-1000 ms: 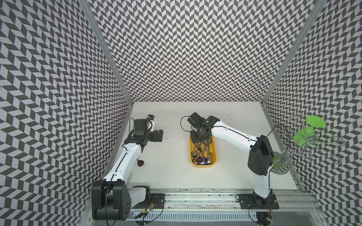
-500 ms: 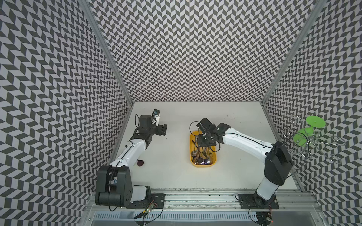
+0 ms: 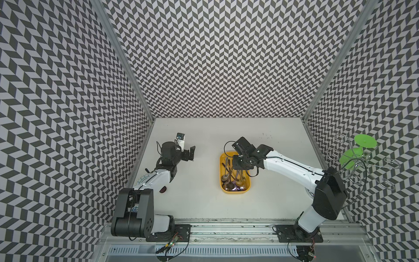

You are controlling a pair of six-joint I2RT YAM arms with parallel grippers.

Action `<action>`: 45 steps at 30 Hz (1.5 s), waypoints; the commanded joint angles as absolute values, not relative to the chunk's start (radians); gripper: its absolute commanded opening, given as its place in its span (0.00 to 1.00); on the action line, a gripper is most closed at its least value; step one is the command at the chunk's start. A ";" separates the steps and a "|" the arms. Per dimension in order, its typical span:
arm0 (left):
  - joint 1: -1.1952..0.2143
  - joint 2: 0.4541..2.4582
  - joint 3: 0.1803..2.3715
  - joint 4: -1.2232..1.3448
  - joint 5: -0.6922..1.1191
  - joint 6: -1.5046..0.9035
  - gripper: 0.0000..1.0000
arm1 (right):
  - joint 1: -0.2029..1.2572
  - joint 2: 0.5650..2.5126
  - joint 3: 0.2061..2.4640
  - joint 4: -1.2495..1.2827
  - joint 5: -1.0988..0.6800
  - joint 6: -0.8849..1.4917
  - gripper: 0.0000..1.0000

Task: Put the spoon into the storage box
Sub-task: Place the spoon in the storage box, then reset both arms

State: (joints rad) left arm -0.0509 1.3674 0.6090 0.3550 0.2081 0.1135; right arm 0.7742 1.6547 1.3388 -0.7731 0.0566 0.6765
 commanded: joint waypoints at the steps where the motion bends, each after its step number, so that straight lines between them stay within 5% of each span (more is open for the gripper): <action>1: -0.039 1.368 0.570 0.497 0.251 0.105 0.99 | 0.759 1.592 1.332 -0.737 0.108 0.674 0.38; 23: -0.008 1.493 0.389 0.954 0.232 0.102 0.99 | 0.740 1.241 1.159 -0.554 0.489 0.279 1.00; 32: 0.033 1.524 0.332 1.091 0.195 0.033 0.99 | 0.727 0.935 0.740 -0.008 0.675 -0.007 1.00; 37: 0.036 1.560 0.249 1.273 0.139 0.004 0.99 | 0.693 0.796 0.483 0.377 0.625 -0.230 1.00; 45: 0.036 1.560 0.259 1.251 0.123 0.000 0.99 | 0.575 0.842 0.380 0.528 0.583 -0.282 1.00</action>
